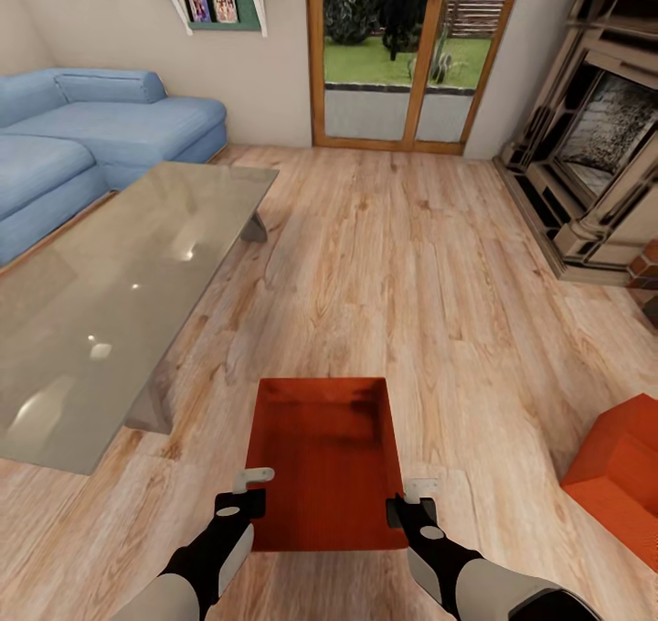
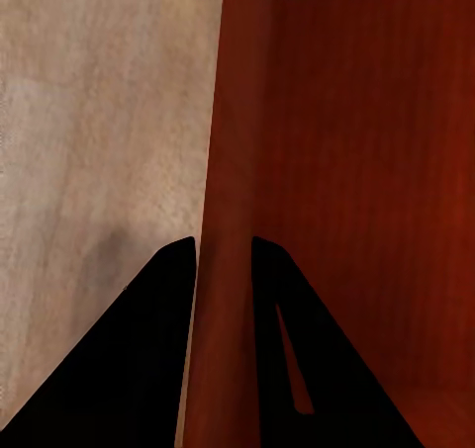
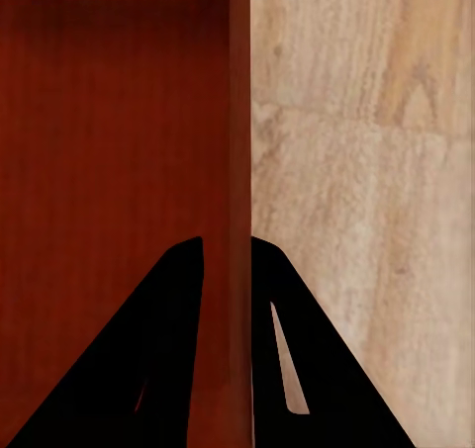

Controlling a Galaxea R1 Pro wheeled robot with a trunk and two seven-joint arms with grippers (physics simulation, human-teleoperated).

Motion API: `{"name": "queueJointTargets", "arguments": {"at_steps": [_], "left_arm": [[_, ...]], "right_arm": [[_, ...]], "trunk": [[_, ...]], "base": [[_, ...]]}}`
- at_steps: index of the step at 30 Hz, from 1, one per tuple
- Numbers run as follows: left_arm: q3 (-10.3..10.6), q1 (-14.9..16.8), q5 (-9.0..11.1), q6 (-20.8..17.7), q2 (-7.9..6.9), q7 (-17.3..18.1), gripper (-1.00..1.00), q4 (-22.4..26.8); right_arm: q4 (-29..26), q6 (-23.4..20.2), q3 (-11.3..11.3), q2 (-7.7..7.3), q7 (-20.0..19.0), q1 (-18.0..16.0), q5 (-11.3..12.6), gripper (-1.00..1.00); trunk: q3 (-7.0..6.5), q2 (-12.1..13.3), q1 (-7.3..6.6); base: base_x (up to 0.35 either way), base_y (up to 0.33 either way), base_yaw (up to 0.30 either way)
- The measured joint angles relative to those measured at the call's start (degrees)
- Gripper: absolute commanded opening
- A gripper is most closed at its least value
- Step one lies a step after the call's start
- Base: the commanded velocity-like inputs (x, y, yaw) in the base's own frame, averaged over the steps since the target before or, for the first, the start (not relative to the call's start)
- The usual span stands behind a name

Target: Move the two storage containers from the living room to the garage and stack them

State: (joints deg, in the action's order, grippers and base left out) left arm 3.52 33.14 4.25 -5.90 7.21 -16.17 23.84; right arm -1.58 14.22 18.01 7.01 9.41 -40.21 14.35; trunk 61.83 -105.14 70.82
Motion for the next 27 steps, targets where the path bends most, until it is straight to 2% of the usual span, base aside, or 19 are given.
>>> {"name": "queueJointTargets", "arguments": {"at_steps": [27], "left_arm": [[-0.2, 0.0, -0.3, 0.0, 0.17, -0.1, -1.0, -0.2]], "right_arm": [[0.1, 0.0, 0.2, -0.12, -0.2, 0.0, 0.3, -1.0]], "trunk": [[-4.85, 10.8, -5.93]], "base": [[0.0, 0.0, 0.0]]}}
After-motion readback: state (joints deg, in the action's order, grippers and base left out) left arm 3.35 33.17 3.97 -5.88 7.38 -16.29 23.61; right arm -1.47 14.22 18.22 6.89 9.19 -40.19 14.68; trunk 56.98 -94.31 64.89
